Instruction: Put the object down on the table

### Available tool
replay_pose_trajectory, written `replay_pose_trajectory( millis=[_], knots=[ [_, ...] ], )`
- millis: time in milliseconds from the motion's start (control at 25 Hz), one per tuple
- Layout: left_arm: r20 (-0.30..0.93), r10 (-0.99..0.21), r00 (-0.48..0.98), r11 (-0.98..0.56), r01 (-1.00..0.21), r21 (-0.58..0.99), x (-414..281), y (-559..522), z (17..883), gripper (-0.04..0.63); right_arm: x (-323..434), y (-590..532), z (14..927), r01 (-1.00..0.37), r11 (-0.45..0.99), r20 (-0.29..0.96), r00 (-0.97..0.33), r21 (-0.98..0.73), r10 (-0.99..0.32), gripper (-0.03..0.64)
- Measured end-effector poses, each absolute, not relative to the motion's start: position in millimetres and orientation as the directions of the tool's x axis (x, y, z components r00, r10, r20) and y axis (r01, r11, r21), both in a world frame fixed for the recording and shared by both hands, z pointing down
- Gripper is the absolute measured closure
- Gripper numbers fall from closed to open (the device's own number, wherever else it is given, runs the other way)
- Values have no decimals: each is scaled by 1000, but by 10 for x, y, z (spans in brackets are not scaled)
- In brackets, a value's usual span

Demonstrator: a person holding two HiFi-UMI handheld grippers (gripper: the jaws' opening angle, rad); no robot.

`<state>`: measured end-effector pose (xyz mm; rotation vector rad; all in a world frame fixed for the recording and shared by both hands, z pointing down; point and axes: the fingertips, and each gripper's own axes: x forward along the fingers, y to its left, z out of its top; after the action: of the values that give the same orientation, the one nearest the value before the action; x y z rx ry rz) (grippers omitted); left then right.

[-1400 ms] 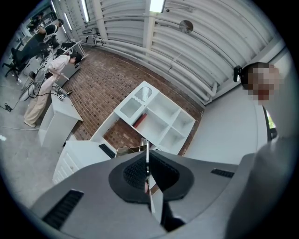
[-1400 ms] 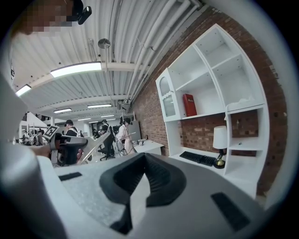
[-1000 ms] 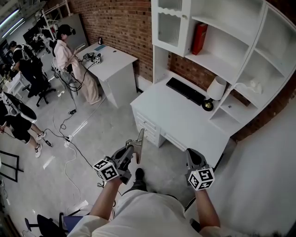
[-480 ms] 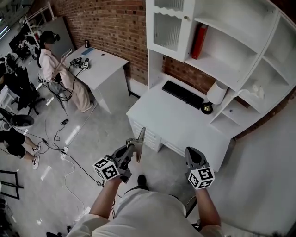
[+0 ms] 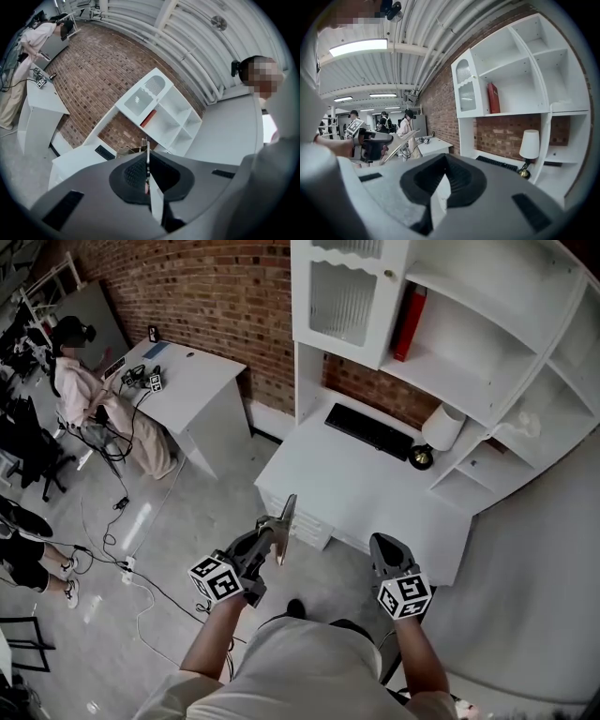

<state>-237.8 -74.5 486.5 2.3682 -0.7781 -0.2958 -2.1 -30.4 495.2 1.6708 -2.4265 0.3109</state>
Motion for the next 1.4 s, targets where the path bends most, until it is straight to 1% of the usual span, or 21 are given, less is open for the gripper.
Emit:
replay_pose_trajectory(
  millis=[320, 680, 1000, 1400],
  knots=[
    [-11, -572, 820, -634, -434, 640, -2440, -1031, 4954, 601, -109, -494, 4990, -946, 317, 285, -322, -66, -903, 614],
    [17, -567, 824, -612, -435, 661, -2261, -1200, 5111, 601, 63, -629, 5125, -951, 298, 311, -308, -82, -899, 614],
    [49, -600, 798, -565, -467, 681, -1864, -1409, 5242, 601, 590, -1025, 5195, -954, 287, 331, -298, -81, -896, 615],
    [99, -629, 771, -525, -514, 678, -1231, -1924, 5370, 601, 1098, -1605, 5402, -929, 356, 359, -368, -104, -858, 614]
  ],
)
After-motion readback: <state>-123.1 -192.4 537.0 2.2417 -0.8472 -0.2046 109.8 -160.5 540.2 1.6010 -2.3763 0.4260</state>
